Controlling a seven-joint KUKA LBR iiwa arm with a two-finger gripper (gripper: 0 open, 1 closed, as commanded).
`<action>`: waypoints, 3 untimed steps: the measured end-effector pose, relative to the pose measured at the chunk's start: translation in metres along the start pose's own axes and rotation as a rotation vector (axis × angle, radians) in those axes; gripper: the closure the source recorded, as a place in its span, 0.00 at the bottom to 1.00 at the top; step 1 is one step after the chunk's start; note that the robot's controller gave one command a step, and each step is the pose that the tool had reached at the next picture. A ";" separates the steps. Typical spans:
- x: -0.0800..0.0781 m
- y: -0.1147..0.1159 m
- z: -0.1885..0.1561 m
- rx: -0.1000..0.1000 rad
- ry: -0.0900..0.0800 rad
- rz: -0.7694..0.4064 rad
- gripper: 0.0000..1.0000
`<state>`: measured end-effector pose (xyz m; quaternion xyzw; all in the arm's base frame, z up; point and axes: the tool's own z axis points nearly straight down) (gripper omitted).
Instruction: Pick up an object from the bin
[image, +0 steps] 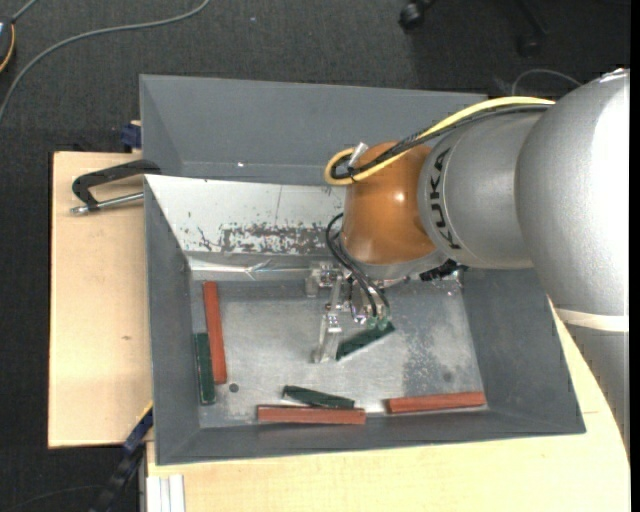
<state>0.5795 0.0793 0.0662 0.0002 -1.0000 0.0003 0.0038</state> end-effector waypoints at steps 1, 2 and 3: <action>0.015 -0.080 -0.004 0.002 -0.007 -0.240 0.00; 0.022 -0.142 -0.005 0.003 -0.008 -0.331 0.00; 0.011 -0.117 -0.005 0.003 -0.015 -0.866 0.00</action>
Offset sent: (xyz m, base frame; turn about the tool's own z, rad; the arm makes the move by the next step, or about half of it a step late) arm -0.0156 -0.0780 0.0038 -0.2427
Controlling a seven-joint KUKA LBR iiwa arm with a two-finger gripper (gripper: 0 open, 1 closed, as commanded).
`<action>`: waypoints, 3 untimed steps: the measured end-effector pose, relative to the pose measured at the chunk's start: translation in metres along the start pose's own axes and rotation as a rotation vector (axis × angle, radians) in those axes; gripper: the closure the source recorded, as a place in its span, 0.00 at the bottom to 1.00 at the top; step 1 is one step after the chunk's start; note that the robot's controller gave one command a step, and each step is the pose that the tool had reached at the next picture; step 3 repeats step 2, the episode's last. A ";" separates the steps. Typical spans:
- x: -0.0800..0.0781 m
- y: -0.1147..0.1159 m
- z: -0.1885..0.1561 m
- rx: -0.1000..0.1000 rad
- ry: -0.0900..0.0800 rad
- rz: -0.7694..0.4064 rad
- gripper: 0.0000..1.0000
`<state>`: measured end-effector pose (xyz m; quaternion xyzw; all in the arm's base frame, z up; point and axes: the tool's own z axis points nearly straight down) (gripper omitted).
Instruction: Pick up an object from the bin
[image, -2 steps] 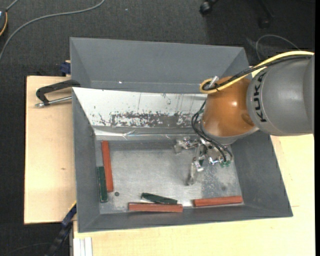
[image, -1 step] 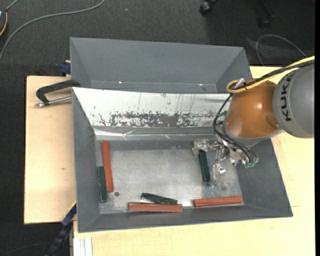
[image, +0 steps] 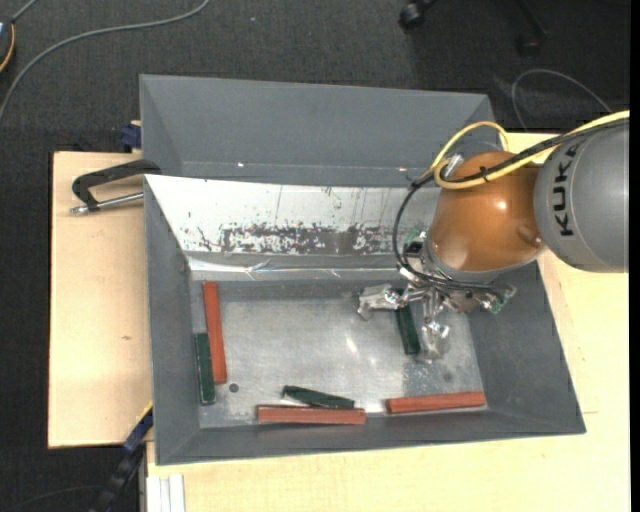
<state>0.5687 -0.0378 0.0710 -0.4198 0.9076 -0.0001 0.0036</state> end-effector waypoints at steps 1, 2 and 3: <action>0.001 0.000 0.000 -0.002 0.001 0.002 1.00; -0.012 0.004 -0.139 0.008 -0.005 0.036 1.00; -0.012 0.004 -0.139 0.008 -0.005 0.036 1.00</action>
Offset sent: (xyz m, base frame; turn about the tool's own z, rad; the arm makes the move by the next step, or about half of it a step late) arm 0.0000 0.0000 0.0000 0.0000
